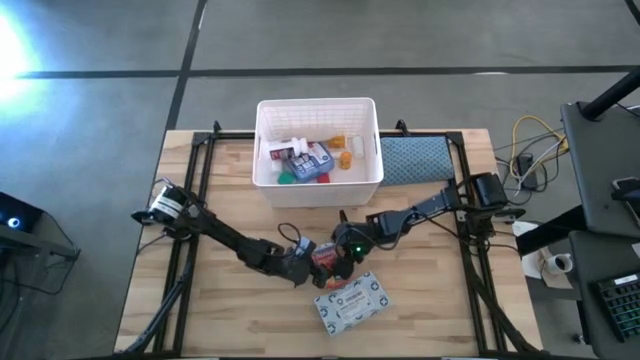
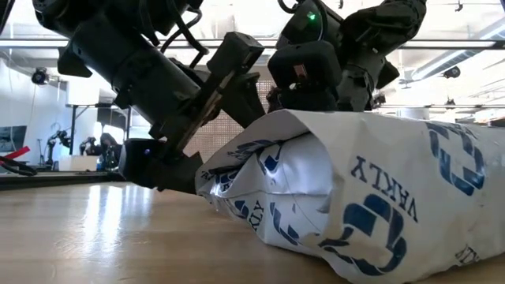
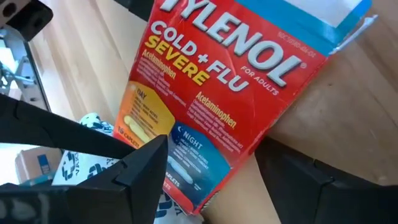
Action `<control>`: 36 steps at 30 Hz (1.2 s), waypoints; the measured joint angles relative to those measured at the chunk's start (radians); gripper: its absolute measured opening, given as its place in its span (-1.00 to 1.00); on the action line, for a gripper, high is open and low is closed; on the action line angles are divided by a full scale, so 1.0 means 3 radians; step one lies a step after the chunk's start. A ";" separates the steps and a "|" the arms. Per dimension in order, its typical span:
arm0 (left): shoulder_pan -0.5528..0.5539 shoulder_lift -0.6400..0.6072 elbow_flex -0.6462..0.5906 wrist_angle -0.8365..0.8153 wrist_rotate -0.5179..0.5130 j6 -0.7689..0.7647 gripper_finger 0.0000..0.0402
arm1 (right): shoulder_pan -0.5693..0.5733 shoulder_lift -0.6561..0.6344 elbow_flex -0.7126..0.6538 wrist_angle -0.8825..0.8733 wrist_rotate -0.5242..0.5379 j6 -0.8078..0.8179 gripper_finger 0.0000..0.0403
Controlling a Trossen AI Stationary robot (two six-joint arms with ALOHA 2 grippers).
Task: Pick & place medical supplies in basket/bin
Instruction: Put the red pill box into the white bin
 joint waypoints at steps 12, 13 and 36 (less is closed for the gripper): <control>-0.0051 -0.0103 -0.0001 0.0031 -0.0003 0.0256 0.66 | 0.0016 -0.0019 -0.0014 0.0303 0.0017 -0.0163 0.03; -0.0052 -0.0123 0.0000 0.0042 -0.0003 0.0304 0.66 | 0.0016 -0.0034 -0.0013 0.0339 0.0017 -0.0182 0.01; -0.0091 -0.0341 -0.0003 -0.0211 0.0050 0.0659 -0.46 | 0.0014 -0.1025 -0.0001 -0.0873 0.0038 -0.0893 -0.07</control>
